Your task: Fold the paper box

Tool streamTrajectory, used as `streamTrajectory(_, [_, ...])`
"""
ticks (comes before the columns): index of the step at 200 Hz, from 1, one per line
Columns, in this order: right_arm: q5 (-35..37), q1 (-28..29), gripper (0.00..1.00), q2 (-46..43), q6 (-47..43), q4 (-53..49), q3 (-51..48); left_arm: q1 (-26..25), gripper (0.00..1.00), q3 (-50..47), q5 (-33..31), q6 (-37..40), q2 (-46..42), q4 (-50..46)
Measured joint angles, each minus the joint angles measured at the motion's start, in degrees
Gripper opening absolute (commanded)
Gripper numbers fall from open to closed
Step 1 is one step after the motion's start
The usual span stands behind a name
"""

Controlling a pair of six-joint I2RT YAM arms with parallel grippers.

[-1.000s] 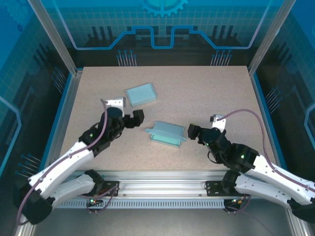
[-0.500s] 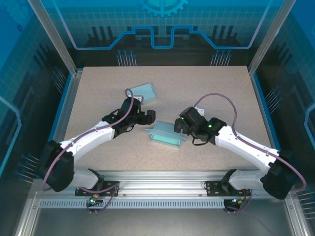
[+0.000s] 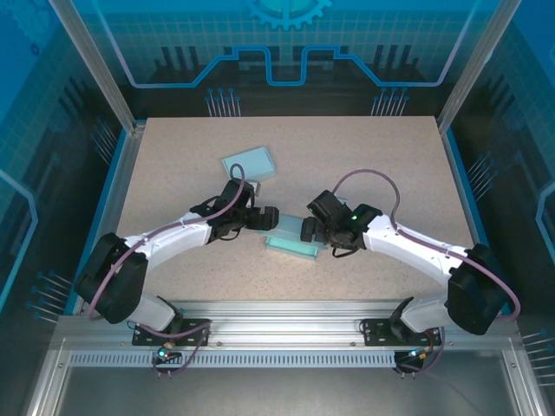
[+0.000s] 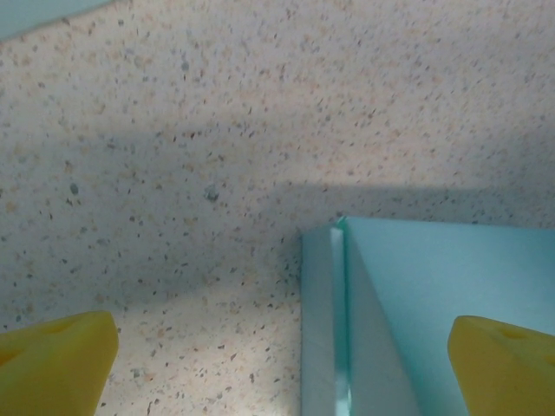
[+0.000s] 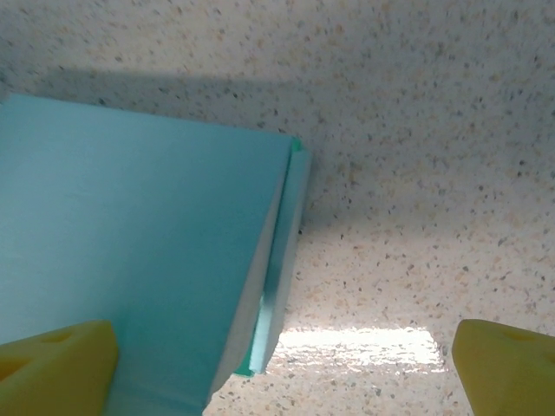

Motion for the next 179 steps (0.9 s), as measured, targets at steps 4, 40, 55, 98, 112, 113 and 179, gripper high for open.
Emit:
streamTrajectory(4, [-0.2, 0.0, 1.00, 0.2, 0.1, 0.0, -0.2, 0.0, 0.99, -0.2, 0.0, 0.0, 0.1, 0.0])
streamTrajectory(40, [-1.2, 0.0, 0.96, 1.1, 0.7, 0.4, -1.1, -0.3, 0.99, -2.9, 0.0, -1.2, 0.7, 0.2])
streamTrajectory(55, [-1.4, 0.0, 0.93, 1.5, 0.7, 0.8, -1.8, -0.5, 0.99, -3.4, -0.2, -1.8, 0.7, 0.4])
streamTrajectory(98, [-1.9, -0.4, 0.74, 3.5, 1.3, 1.6, -2.5, -0.7, 0.88, -4.6, -0.7, -4.8, 3.1, 1.1])
streamTrajectory(112, [-2.2, -0.5, 0.73, 4.5, 1.5, 2.1, -2.6, -0.7, 0.84, -5.2, -0.7, -5.8, 3.8, 1.0])
streamTrajectory(113, [-2.2, -0.5, 0.73, 4.5, 1.5, 2.1, -2.6, -0.7, 0.83, -5.2, -0.7, -5.8, 3.8, 1.0])
streamTrajectory(179, [-3.4, -0.7, 0.71, 8.5, 1.5, 4.2, -2.7, -0.7, 0.79, -6.9, -0.7, -8.2, 4.5, 1.7])
